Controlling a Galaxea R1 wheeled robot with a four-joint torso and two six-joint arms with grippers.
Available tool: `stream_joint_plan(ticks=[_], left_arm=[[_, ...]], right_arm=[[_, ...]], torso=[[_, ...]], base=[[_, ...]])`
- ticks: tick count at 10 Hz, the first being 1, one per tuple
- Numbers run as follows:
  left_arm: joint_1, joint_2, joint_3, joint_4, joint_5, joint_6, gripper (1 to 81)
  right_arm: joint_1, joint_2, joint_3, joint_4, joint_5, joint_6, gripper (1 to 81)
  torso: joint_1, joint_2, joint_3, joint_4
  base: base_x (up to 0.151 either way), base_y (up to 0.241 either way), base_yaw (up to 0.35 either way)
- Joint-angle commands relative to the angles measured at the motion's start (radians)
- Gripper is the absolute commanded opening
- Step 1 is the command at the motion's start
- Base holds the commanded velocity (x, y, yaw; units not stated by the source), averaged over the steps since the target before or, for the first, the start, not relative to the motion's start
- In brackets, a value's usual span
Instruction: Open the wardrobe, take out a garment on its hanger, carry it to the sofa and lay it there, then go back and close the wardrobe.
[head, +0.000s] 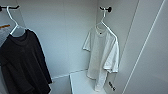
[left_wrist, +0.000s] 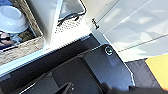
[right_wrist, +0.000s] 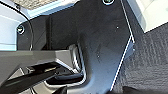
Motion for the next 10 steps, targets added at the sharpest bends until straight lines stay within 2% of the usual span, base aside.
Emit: stream_joint_plan(ticks=[1, 2, 5, 10], left_arm=[[-0.147, -0.094, 0.176, -0.004, 0.073, -0.008, 81.1], [-0.182, -0.129, 0.242, -0.004, 0.073, -0.008, 81.1], [-0.286, -0.207, 0.389, -0.013, 0.133, -0.017, 81.1], [-0.415, -0.249, 0.538, -0.019, 0.162, -0.050, 81.1]], right_arm=[[0.041, -0.001, 0.000, 0.010, -0.062, -0.001, 81.1], [0.040, -0.001, 0.001, 0.010, -0.062, -0.001, 81.1], [0.041, -0.003, -0.003, 0.010, -0.062, -0.001, 81.1], [0.043, -0.003, -0.010, 0.010, -0.062, -0.002, 81.1]], torso=[[0.000, 0.000, 0.000, 0.000], [0.000, 0.000, 0.000, 0.000], [0.000, 0.000, 0.000, 0.000], [0.000, 0.000, 0.000, 0.000]], base=[[0.000, 0.000, 0.000], [0.000, 0.000, 0.000], [0.000, 0.000, 0.000], [0.000, 0.000, 0.000]])
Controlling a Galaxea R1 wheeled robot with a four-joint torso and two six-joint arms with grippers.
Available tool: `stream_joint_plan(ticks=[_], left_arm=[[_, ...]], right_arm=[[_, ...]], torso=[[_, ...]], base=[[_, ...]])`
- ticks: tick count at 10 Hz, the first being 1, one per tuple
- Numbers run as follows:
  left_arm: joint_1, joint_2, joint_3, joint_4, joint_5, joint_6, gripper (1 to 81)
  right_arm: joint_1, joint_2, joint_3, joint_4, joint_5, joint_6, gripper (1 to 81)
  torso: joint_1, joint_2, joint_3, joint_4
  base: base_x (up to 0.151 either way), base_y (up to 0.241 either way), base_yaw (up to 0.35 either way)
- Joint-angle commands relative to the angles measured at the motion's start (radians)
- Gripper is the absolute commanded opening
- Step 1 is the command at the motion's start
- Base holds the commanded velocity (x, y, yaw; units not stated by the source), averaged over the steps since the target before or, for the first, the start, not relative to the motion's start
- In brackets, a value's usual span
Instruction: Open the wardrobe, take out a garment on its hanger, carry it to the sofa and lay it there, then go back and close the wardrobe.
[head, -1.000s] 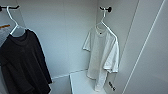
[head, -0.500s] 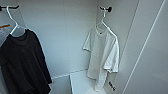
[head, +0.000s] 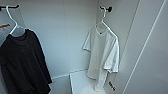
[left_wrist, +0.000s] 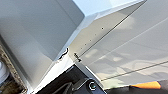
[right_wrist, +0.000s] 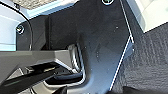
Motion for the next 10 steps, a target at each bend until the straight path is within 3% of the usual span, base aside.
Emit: stream_joint_plan(ticks=[1, 6, 10], left_arm=[[-0.178, -0.042, 0.136, -0.011, 0.050, -0.037, 81.1], [-0.259, -0.125, 0.318, -0.012, 0.079, -0.067, 81.1], [-0.362, -0.184, 0.430, -0.012, 0.078, -0.156, 81.1]], right_arm=[[0.042, -0.002, -0.006, 0.010, -0.061, -0.002, 81.1], [0.045, 0.000, -0.006, 0.010, -0.061, -0.002, 81.1], [0.045, 0.000, -0.008, 0.010, -0.061, -0.002, 81.1]], torso=[[0.000, 0.000, 0.000, 0.000], [0.000, 0.000, 0.000, 0.000], [0.000, 0.000, 0.000, 0.000]], base=[[0.000, 0.000, 0.000], [0.000, 0.000, 0.000], [0.000, 0.000, 0.000]])
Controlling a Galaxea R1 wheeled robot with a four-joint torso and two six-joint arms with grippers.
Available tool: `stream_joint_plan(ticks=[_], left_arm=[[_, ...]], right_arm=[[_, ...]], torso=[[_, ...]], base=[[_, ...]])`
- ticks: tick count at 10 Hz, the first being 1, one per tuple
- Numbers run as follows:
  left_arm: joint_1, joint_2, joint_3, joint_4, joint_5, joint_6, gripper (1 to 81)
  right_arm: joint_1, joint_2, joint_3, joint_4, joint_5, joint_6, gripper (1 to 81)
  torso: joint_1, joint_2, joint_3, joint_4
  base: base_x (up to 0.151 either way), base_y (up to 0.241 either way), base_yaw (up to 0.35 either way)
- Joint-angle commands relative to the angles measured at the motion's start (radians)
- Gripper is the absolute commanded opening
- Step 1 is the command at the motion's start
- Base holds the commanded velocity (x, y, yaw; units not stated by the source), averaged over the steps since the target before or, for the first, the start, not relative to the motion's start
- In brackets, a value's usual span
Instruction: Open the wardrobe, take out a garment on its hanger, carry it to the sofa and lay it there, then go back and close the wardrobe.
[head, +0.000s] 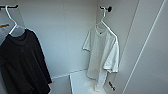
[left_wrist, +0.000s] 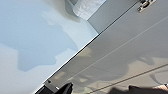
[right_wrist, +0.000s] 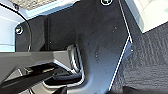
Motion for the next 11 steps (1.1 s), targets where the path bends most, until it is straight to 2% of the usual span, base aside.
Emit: stream_joint_plan(ticks=[1, 3, 6, 11], left_arm=[[-0.226, -0.071, 0.052, -0.011, 0.020, -0.075, 81.1], [-0.327, -0.055, 0.041, -0.009, 0.017, -0.140, 81.1], [-0.488, 0.009, -0.043, -0.009, 0.037, -0.238, 81.1], [-0.685, 0.087, -0.120, -0.015, 0.038, -0.347, 81.1]], right_arm=[[0.042, -0.001, -0.001, 0.010, -0.061, -0.002, 81.1], [0.042, -0.002, -0.003, 0.010, -0.061, 0.000, 81.1], [0.041, 0.003, 0.004, 0.010, -0.061, 0.001, 81.1], [0.047, 0.007, 0.004, 0.011, -0.052, 0.001, 81.1]], torso=[[0.000, 0.000, 0.000, 0.000], [0.000, 0.000, 0.000, 0.000], [0.000, 0.000, 0.000, 0.000], [0.000, 0.001, -0.001, 0.000]], base=[[0.000, 0.000, 0.000], [0.000, 0.000, 0.000], [0.000, 0.000, 0.000], [0.000, 0.000, 0.000]])
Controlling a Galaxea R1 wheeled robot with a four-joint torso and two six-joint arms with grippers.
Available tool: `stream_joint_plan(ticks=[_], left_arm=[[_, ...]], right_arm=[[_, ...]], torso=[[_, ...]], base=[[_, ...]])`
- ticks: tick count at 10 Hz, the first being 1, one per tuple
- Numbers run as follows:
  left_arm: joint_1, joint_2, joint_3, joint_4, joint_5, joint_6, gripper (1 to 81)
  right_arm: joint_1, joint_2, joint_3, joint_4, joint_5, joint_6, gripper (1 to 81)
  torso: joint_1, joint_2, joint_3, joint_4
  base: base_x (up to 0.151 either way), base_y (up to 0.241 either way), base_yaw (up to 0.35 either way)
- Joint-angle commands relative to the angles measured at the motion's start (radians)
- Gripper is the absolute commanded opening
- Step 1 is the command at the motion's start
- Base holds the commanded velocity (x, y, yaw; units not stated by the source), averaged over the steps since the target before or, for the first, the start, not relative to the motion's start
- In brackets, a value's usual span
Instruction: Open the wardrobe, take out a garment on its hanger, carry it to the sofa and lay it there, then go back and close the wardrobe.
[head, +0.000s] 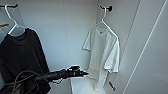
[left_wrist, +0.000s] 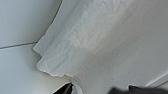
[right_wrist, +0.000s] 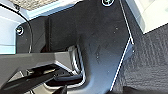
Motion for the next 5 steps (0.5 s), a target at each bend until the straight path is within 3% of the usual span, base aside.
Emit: stream_joint_plan(ticks=[1, 5], left_arm=[[-0.267, 0.056, -0.058, -0.009, 0.001, -0.099, 81.1], [-0.393, 0.111, -0.089, -0.090, -0.002, -0.110, 81.1]], right_arm=[[0.044, 0.005, 0.003, 0.011, -0.055, 0.001, 81.1], [0.047, 0.007, -0.001, 0.013, -0.050, 0.003, 81.1]], torso=[[0.000, 0.000, 0.000, 0.000], [0.001, 0.000, 0.000, 0.000]], base=[[0.000, 0.000, 0.000], [0.000, 0.000, 0.000]])
